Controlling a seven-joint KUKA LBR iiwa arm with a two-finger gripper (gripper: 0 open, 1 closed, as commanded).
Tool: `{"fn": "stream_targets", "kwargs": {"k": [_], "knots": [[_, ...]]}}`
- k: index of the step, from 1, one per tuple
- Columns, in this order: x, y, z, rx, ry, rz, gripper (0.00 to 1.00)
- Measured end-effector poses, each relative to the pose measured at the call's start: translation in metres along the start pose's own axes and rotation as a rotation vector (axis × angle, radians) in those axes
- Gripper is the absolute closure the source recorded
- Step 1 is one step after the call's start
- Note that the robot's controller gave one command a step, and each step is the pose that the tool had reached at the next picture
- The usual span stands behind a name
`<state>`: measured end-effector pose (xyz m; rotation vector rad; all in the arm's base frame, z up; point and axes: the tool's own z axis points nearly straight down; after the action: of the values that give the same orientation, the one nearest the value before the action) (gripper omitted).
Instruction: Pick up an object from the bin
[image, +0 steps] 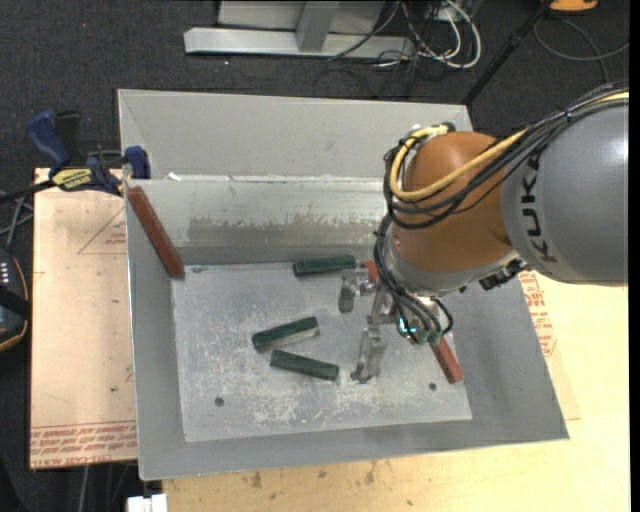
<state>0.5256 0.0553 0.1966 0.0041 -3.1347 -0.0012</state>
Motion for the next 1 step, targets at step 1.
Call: {"fn": "stream_targets", "kwargs": {"k": [1], "knots": [[-0.0016, -0.0003, -0.0034, 0.0, -0.007, 0.002, 0.0]]}}
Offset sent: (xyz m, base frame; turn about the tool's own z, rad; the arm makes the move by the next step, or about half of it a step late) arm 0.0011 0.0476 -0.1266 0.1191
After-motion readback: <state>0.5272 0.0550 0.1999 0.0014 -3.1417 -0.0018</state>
